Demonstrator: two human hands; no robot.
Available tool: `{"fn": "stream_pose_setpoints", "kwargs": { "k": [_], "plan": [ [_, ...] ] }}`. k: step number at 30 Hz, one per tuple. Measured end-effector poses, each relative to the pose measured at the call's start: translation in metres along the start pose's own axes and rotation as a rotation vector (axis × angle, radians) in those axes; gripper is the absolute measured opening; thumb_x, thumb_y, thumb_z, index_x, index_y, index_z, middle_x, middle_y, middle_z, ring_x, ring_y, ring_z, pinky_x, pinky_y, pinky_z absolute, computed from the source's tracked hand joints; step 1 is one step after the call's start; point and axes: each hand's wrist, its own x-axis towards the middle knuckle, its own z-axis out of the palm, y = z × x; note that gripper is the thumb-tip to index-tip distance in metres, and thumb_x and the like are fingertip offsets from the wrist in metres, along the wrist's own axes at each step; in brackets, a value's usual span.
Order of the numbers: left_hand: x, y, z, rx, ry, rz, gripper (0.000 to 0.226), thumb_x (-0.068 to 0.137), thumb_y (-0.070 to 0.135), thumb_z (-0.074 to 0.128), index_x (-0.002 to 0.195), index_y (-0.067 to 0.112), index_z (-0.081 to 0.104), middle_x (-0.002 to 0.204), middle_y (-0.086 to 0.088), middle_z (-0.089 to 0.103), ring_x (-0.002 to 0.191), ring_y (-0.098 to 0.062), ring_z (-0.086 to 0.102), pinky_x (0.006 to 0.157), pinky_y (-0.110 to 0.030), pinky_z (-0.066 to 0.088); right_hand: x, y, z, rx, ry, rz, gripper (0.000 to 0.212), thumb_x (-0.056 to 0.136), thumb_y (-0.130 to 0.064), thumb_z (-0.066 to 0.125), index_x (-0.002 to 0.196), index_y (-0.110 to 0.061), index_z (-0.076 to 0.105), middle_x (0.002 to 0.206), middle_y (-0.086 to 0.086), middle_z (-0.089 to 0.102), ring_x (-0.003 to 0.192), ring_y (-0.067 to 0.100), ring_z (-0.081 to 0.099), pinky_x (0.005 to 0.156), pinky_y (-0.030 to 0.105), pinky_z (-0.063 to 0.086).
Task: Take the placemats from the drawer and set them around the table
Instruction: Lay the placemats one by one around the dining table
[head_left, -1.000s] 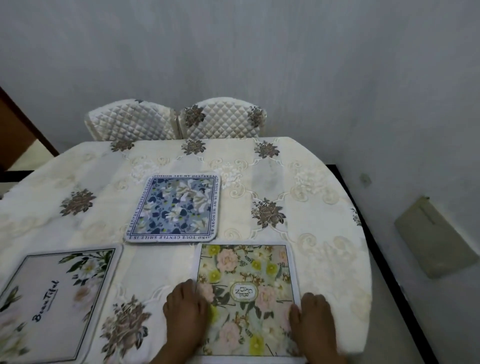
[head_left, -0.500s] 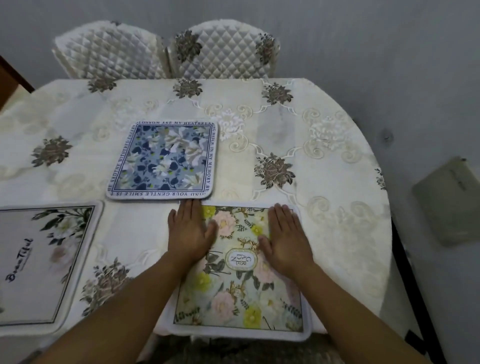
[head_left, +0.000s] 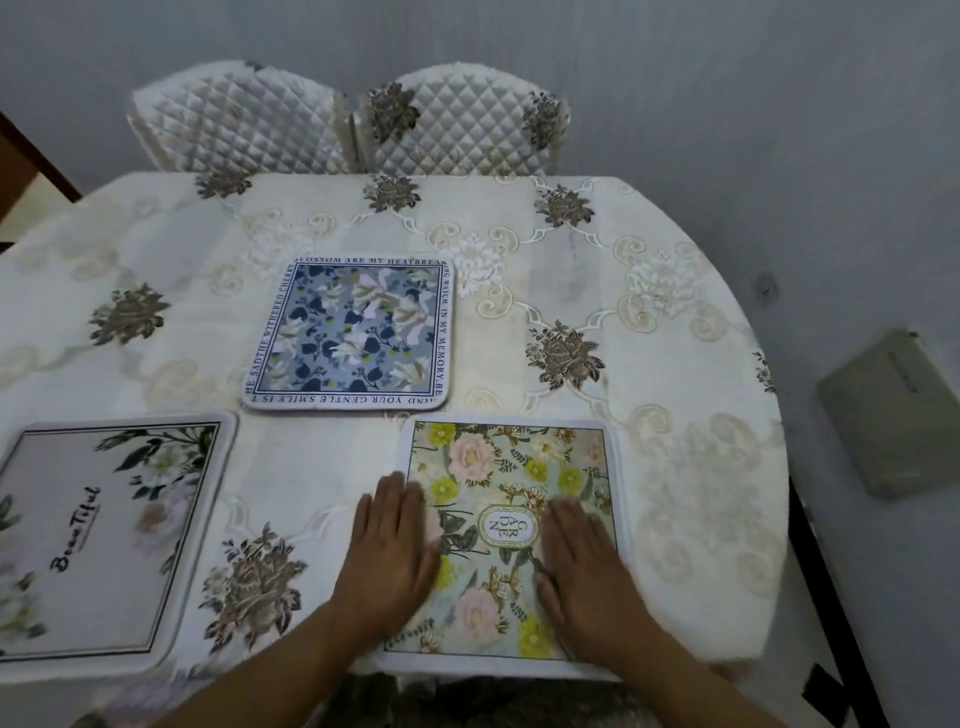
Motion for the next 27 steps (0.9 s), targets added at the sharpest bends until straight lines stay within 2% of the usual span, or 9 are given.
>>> {"fn": "stream_pose_setpoints", "kwargs": {
  "k": [2, 5, 14, 17, 19, 21, 23, 25, 27],
  "plan": [
    [-0.03, -0.011, 0.007, 0.007, 0.01, 0.0, 0.072, 0.099, 0.052, 0.019, 0.154, 0.008, 0.005, 0.163, -0.015, 0.002, 0.15, -0.026, -0.006, 0.12, -0.039, -0.003, -0.023, -0.009, 0.008, -0.013, -0.015, -0.025, 0.07, 0.097, -0.046, 0.034, 0.153, -0.006, 0.021, 0.162, 0.012, 0.018, 0.15, 0.026, 0.012, 0.117, 0.044, 0.015],
    [-0.043, -0.031, 0.006, 0.003, 0.03, -0.055, 0.067, 0.099, 0.048, 0.019, 0.155, 0.013, 0.006, 0.163, -0.009, 0.006, 0.151, -0.021, -0.003, 0.12, -0.036, -0.002, -0.04, 0.014, 0.0, -0.048, 0.024, 0.047, 0.07, 0.095, -0.045, 0.036, 0.154, -0.01, 0.021, 0.162, 0.008, 0.018, 0.15, 0.022, 0.013, 0.118, 0.039, 0.015],
    [-0.042, -0.032, 0.0, 0.016, 0.006, -0.072, 0.064, 0.099, 0.043, 0.022, 0.153, 0.01, 0.017, 0.16, -0.011, 0.018, 0.149, -0.026, 0.011, 0.119, -0.04, 0.004, -0.043, 0.02, -0.018, -0.077, 0.049, 0.113, 0.07, 0.097, -0.047, 0.017, 0.147, -0.001, 0.035, 0.156, 0.015, 0.032, 0.146, 0.026, 0.021, 0.114, 0.042, 0.02],
    [-0.04, -0.03, -0.004, 0.013, -0.022, -0.057, 0.066, 0.098, 0.046, 0.022, 0.151, 0.007, 0.025, 0.159, -0.014, 0.02, 0.148, -0.031, 0.017, 0.119, -0.04, 0.007, -0.034, 0.011, -0.013, -0.112, 0.108, 0.146, 0.073, 0.097, -0.046, 0.015, 0.134, 0.005, 0.053, 0.142, 0.025, 0.049, 0.136, 0.035, 0.034, 0.113, 0.048, 0.019],
    [-0.03, -0.037, -0.011, -0.042, -0.008, -0.066, 0.066, 0.096, 0.05, 0.027, 0.146, 0.009, 0.037, 0.157, -0.018, 0.028, 0.144, -0.035, 0.028, 0.117, -0.045, 0.022, -0.014, 0.001, -0.01, -0.098, 0.16, 0.178, 0.061, 0.095, -0.038, 0.026, 0.12, 0.003, 0.063, 0.126, 0.026, 0.06, 0.122, 0.04, 0.047, 0.108, 0.055, 0.03],
    [-0.008, -0.054, -0.026, -0.162, 0.06, -0.161, 0.06, 0.092, 0.046, 0.041, 0.141, 0.011, 0.042, 0.155, -0.02, 0.029, 0.14, -0.037, 0.031, 0.111, -0.048, 0.031, 0.022, -0.014, -0.013, -0.031, 0.222, 0.172, 0.039, 0.084, -0.028, 0.046, 0.106, -0.003, 0.065, 0.11, 0.019, 0.058, 0.104, 0.04, 0.055, 0.093, 0.053, 0.044],
    [0.025, -0.079, -0.046, -0.25, 0.188, -0.307, 0.056, 0.086, 0.032, 0.058, 0.135, 0.007, 0.047, 0.153, -0.022, 0.031, 0.137, -0.04, 0.033, 0.109, -0.05, 0.033, 0.064, -0.034, -0.02, 0.059, 0.256, 0.146, 0.026, 0.078, -0.02, 0.057, 0.099, -0.005, 0.061, 0.101, 0.014, 0.054, 0.092, 0.035, 0.052, 0.081, 0.045, 0.046],
    [0.063, -0.105, -0.07, -0.274, 0.302, -0.454, 0.055, 0.082, 0.018, 0.068, 0.131, 0.001, 0.05, 0.147, -0.028, 0.037, 0.132, -0.044, 0.037, 0.106, -0.053, 0.035, 0.106, -0.052, -0.024, 0.14, 0.256, 0.174, 0.025, 0.08, -0.014, 0.061, 0.102, -0.002, 0.06, 0.099, 0.015, 0.056, 0.09, 0.034, 0.053, 0.076, 0.042, 0.046],
    [0.103, -0.131, -0.093, -0.335, 0.344, -0.603, 0.053, 0.081, 0.014, 0.069, 0.126, -0.005, 0.05, 0.136, -0.033, 0.045, 0.123, -0.048, 0.043, 0.101, -0.054, 0.039, 0.154, -0.065, -0.029, 0.271, 0.248, 0.259, 0.034, 0.087, -0.015, 0.06, 0.118, 0.0, 0.058, 0.108, 0.018, 0.059, 0.099, 0.037, 0.055, 0.082, 0.042, 0.047]
  ]
}}
